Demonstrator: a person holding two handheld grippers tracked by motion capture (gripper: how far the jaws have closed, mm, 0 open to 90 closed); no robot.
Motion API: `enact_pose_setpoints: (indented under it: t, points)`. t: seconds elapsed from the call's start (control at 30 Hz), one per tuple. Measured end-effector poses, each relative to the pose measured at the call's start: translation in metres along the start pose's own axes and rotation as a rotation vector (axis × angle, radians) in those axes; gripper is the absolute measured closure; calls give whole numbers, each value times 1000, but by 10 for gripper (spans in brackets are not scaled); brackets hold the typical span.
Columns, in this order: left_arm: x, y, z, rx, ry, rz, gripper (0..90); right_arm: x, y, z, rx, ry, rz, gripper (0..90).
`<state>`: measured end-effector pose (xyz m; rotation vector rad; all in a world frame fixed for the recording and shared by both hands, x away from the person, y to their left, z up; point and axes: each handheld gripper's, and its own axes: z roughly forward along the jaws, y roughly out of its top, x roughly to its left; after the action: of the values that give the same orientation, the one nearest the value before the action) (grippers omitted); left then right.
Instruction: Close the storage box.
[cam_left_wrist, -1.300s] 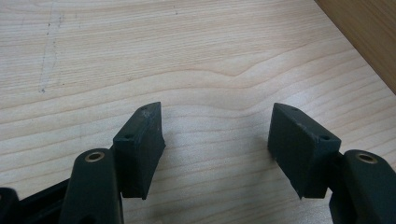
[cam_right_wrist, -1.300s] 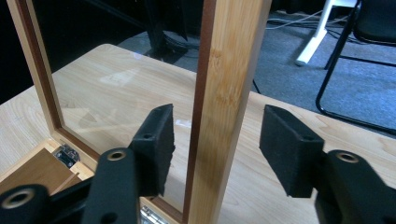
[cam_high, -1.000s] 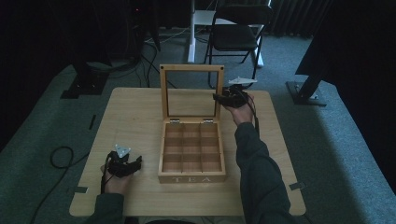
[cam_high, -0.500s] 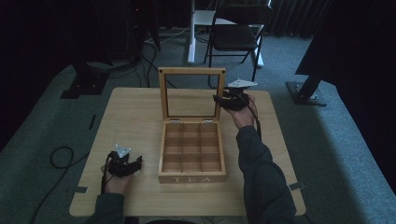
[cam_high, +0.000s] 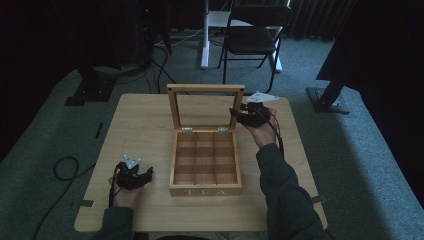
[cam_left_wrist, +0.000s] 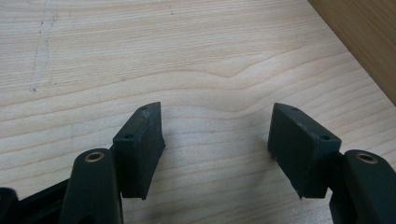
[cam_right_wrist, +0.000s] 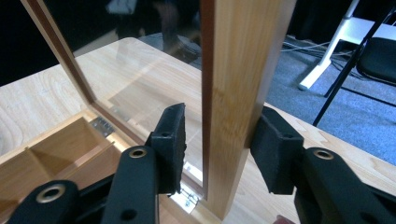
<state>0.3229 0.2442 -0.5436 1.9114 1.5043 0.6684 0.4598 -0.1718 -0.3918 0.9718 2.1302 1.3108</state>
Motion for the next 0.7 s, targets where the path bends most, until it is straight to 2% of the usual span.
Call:
enact_pose_setpoints:
  t: [0.13, 0.23, 0.33, 0.43, 0.53, 0.63, 0.67, 0.7]
  points:
    - [0, 0, 0, 3, -3, -1, 360, 8, -3, -7, -8, -2, -15, 565]
    - [1, 2, -2, 21, -7, 0, 399, 16, -5, -10, -5, -29, -30, 550]
    - [3, 5, -5, 25, -31, -22, 422, 19, -8, -15, -7, -24, -23, 541]
    - [0, 15, -13, 1, -68, -16, 423, 20, -10, -19, -4, -5, -19, 540]
    - [-6, 27, -21, -25, -103, 8, 423, 21, -13, -22, -10, 7, -14, 539]
    - [-8, 32, -24, -37, -118, 14, 422, 22, -13, -23, -9, 7, -13, 538]
    - [-16, 51, -34, -91, -167, 30, 413, 24, -15, -25, -10, 0, -10, 534]
    - [-18, 57, -38, -110, -179, 34, 410, 25, -16, -25, -10, -2, -8, 530]
